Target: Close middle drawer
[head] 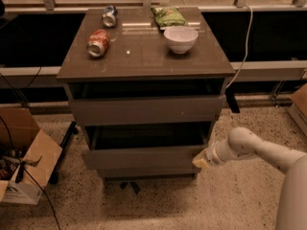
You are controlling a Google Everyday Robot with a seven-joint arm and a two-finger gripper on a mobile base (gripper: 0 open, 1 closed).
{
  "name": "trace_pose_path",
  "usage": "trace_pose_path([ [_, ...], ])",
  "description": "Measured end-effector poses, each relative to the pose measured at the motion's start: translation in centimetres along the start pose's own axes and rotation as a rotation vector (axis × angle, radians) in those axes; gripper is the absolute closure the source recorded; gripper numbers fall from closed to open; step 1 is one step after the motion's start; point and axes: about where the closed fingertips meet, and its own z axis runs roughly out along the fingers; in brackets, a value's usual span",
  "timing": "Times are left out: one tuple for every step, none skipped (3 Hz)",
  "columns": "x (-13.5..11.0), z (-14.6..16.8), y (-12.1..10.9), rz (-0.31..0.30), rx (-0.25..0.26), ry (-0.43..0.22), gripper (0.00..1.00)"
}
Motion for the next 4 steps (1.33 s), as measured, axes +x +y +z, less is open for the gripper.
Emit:
trace_pose_path([
  [-2.0, 1.7, -2.1, -0.049, 0.013, -0.038, 1.00],
  [-3.5, 2.7, -4.2, -0.083, 0.041, -0.076, 1.00],
  [-4.7, 3.3, -5.8, -0.114, 0.064, -0.109, 0.83],
  [-4.8, 3.5, -5.8, -0.115, 0.062, -0.109, 0.52],
])
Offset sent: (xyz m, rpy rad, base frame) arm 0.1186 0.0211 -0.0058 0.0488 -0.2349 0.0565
